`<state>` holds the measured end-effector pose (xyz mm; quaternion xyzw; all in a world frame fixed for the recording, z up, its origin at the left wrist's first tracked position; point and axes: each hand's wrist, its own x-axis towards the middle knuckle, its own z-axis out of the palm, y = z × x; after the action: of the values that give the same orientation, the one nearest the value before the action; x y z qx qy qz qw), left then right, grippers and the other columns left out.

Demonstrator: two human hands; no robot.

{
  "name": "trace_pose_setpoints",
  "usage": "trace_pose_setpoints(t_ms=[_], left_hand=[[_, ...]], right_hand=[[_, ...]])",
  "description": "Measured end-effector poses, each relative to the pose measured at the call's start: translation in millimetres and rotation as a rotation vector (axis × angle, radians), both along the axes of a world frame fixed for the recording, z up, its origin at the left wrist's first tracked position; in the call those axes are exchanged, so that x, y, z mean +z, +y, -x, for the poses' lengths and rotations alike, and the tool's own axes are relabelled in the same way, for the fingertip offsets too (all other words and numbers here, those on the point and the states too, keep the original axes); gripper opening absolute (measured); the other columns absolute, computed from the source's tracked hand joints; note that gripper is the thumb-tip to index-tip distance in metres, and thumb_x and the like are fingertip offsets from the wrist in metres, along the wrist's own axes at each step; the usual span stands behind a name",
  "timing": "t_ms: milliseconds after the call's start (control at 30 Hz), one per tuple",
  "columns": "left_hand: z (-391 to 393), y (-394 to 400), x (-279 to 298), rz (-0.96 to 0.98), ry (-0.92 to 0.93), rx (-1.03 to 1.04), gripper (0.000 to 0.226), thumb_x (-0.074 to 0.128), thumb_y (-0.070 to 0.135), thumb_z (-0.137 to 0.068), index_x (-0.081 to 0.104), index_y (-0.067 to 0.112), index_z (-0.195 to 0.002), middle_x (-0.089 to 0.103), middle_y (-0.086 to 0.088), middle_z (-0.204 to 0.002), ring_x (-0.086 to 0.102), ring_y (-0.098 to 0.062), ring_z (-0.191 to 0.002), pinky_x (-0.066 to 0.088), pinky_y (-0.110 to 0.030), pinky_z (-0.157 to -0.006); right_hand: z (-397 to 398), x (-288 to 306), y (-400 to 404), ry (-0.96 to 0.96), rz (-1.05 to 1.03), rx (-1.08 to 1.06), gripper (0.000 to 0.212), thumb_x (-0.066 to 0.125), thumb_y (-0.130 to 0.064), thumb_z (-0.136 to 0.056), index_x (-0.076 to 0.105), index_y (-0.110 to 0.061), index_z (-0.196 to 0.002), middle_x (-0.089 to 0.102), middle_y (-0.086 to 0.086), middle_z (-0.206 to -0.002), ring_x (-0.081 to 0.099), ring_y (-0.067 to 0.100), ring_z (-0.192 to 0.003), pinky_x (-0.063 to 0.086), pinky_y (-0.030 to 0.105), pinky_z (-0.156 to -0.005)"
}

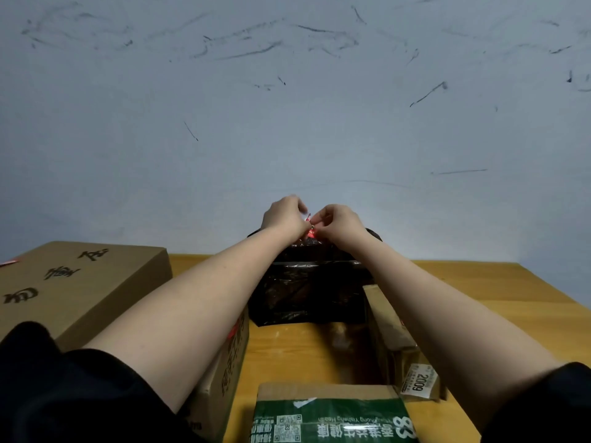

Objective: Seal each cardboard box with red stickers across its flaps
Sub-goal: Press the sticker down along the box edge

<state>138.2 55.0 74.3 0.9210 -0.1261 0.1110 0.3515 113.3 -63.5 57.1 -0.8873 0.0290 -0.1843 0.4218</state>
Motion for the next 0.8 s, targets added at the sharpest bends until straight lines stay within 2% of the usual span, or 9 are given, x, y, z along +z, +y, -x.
trace_pose_setpoints(t_ms=[100,200,267,333,467,567,633,733,800], left_hand=[[2,2,-4,-0.078,0.002,-0.026,0.012,0.063,0.019,-0.085,0.065,0.021,-0.096,0.071,-0.005,-0.103,0.067,-0.027,-0.094,0.052,-0.031,-0.084],[2,-1,-8,-0.289,-0.12,-0.006,0.02,0.055,0.019,-0.09,0.065,0.018,-0.107,0.066,-0.008,-0.113,0.061,-0.03,-0.106,0.046,-0.031,-0.079],[4,-1,-10,-0.459,-0.179,0.007,0.024,0.05,0.015,-0.093,0.062,0.015,-0.114,0.062,-0.011,-0.118,0.057,-0.032,-0.111,0.041,-0.032,-0.074],[2,2,-12,-0.549,-0.178,0.007,0.026,0.05,0.015,-0.093,0.061,0.013,-0.116,0.061,-0.011,-0.119,0.057,-0.032,-0.112,0.039,-0.032,-0.073],[-2,7,-14,-0.417,-0.127,-0.064,0.026,0.053,0.023,-0.092,0.063,0.017,-0.115,0.063,-0.008,-0.118,0.058,-0.03,-0.11,0.047,-0.033,-0.083],[-3,7,-10,-0.29,-0.061,-0.144,0.026,0.062,0.034,-0.089,0.067,0.021,-0.111,0.065,-0.003,-0.115,0.06,-0.024,-0.107,0.047,-0.031,-0.085],[-4,8,-10,-0.286,-0.022,-0.169,0.022,0.063,0.028,-0.089,0.07,0.023,-0.109,0.067,-0.003,-0.112,0.061,-0.022,-0.105,0.049,-0.03,-0.087],[-5,10,-13,-0.295,0.009,-0.174,0.028,0.054,0.01,-0.089,0.072,0.025,-0.105,0.07,-0.005,-0.108,0.063,-0.021,-0.103,0.049,-0.027,-0.083],[-5,9,-16,-0.276,0.024,-0.193,0.029,0.052,0.01,-0.088,0.07,0.023,-0.107,0.069,-0.005,-0.11,0.062,-0.021,-0.104,0.049,-0.028,-0.086]], right_hand=[[0,-4,-1,-0.023,0.08,-0.041,0.023,0.059,-0.007,-0.085,0.059,-0.026,-0.072,0.062,-0.01,-0.073,0.062,0.014,-0.077,0.051,0.029,-0.077],[0,-7,2,-0.042,0.13,-0.055,0.023,0.056,-0.005,-0.085,0.06,-0.025,-0.074,0.066,-0.002,-0.083,0.061,0.015,-0.082,0.047,0.028,-0.077],[1,-7,4,-0.055,0.163,-0.059,0.022,0.055,-0.002,-0.083,0.061,-0.023,-0.079,0.064,-0.004,-0.083,0.06,0.015,-0.084,0.043,0.026,-0.074],[2,-8,3,-0.064,0.178,-0.078,0.024,0.054,0.0,-0.081,0.062,-0.022,-0.082,0.064,-0.004,-0.084,0.061,0.017,-0.088,0.043,0.027,-0.075],[1,-8,-2,-0.03,0.202,-0.083,0.016,0.061,-0.003,-0.081,0.063,-0.019,-0.083,0.068,0.002,-0.096,0.061,0.02,-0.095,0.039,0.025,-0.073],[2,-11,-5,0.01,0.236,-0.037,0.01,0.065,-0.009,-0.082,0.066,-0.015,-0.09,0.064,-0.006,-0.083,0.06,0.019,-0.091,0.037,0.024,-0.07],[0,-11,-7,0.038,0.284,-0.024,0.009,0.064,-0.012,-0.083,0.069,-0.017,-0.087,0.068,-0.001,-0.088,0.062,0.021,-0.093,0.041,0.026,-0.072],[0,-12,-7,0.112,0.359,-0.003,0.023,0.058,-0.01,-0.084,0.067,-0.026,-0.072,0.071,0.001,-0.09,0.064,0.021,-0.093,0.045,0.027,-0.073],[-1,-15,-7,0.125,0.337,-0.014,0.013,0.066,-0.015,-0.083,0.067,-0.025,-0.075,0.069,0.002,-0.092,0.063,0.021,-0.093,0.044,0.027,-0.073]])
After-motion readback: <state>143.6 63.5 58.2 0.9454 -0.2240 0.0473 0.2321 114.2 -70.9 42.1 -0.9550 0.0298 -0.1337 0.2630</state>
